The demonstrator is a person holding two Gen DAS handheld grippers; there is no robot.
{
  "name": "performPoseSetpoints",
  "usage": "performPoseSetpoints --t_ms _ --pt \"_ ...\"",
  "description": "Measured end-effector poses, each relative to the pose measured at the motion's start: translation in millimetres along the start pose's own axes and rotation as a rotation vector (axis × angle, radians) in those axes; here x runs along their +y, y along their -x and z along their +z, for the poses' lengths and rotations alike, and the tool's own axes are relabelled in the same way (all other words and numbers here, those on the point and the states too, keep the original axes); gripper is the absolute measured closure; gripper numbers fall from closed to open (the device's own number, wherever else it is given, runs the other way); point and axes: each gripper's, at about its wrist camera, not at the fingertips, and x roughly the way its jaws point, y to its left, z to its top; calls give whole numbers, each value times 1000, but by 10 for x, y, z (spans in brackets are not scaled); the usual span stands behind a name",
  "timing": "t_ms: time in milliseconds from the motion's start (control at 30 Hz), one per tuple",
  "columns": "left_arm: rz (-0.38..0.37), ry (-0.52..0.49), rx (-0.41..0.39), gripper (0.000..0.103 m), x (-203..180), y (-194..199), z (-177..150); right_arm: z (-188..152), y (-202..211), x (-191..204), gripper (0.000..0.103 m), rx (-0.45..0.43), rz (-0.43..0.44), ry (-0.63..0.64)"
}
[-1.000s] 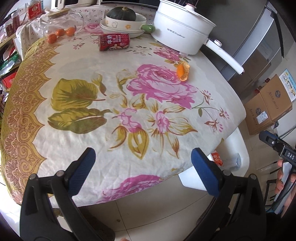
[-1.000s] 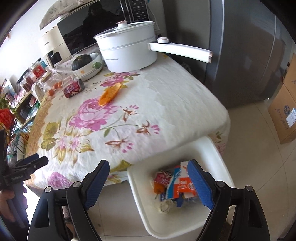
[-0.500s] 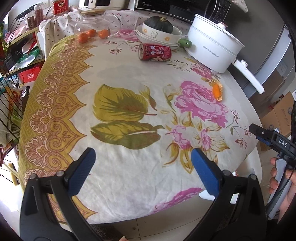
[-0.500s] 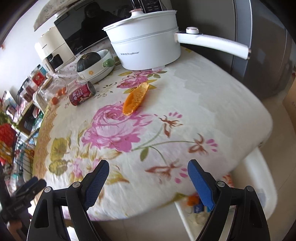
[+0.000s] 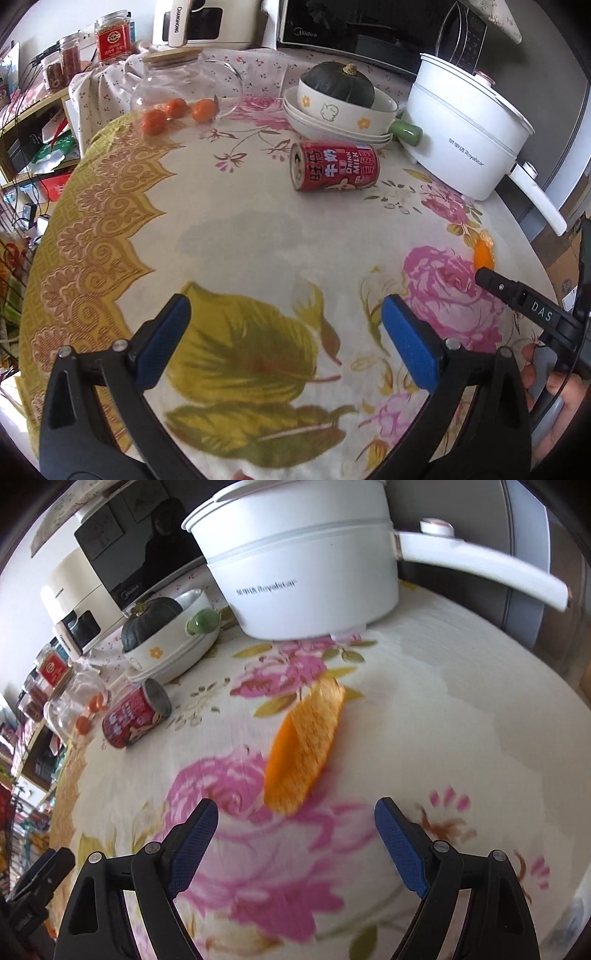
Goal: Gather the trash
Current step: 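Grasp the orange peel with the right gripper while the left gripper approaches the red milk can, then close the left gripper on the red milk-drink can and lift it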
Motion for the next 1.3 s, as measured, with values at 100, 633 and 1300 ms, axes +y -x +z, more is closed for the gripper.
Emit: performPoseSetpoints --t_ms 100,633,1300 --pt "-12 7 -7 1 -151 -205 140 53 -68 43 23 -29 -14 -7" --pt "117 72 -133 1 -525 -833 691 234 -217 75 90 -73 -71 25" --pt "-11 77 -58 13 -457 -1000 766 151 -11 13 91 -29 -65 96"
